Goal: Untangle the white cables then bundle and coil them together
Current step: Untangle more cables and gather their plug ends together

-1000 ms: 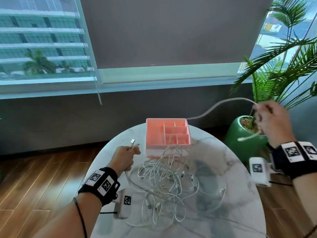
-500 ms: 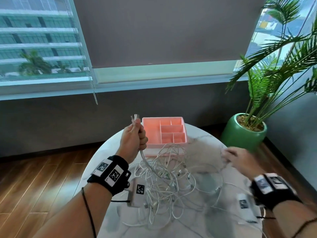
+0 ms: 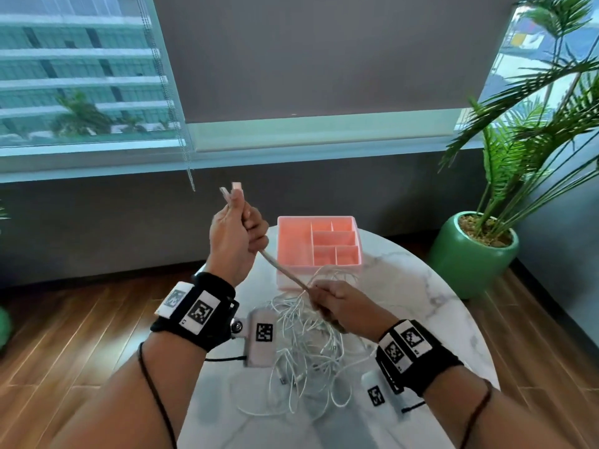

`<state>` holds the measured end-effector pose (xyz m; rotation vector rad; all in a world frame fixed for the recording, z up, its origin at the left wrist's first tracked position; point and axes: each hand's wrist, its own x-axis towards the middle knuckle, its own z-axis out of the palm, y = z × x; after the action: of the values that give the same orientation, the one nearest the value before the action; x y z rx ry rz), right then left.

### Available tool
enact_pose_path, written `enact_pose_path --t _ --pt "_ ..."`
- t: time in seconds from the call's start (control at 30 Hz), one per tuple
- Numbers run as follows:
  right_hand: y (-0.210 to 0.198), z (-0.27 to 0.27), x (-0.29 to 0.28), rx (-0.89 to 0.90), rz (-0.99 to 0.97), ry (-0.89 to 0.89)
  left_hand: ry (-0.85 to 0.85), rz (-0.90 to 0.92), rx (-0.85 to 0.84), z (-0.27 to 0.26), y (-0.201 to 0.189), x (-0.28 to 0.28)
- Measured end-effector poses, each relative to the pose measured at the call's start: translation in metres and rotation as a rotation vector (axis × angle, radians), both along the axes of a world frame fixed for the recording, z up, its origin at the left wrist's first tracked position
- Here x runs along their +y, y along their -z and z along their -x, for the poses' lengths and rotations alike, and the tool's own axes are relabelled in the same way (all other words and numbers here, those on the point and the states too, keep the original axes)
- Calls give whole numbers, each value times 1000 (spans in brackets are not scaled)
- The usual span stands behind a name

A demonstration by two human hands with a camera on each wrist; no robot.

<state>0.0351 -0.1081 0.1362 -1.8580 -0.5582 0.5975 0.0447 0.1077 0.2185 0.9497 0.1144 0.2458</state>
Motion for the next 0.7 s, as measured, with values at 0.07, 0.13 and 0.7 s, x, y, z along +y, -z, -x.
enact_pose_path --t 0.07,0.13,0.7 --pt "13 -3 -21 9 25 -8 -56 -40 -21 -1 -8 17" --pt "27 -5 -44 3 75 1 -86 -71 -28 -3 -12 28" --pt "109 26 -265 115 719 430 -115 -73 99 2 31 44"
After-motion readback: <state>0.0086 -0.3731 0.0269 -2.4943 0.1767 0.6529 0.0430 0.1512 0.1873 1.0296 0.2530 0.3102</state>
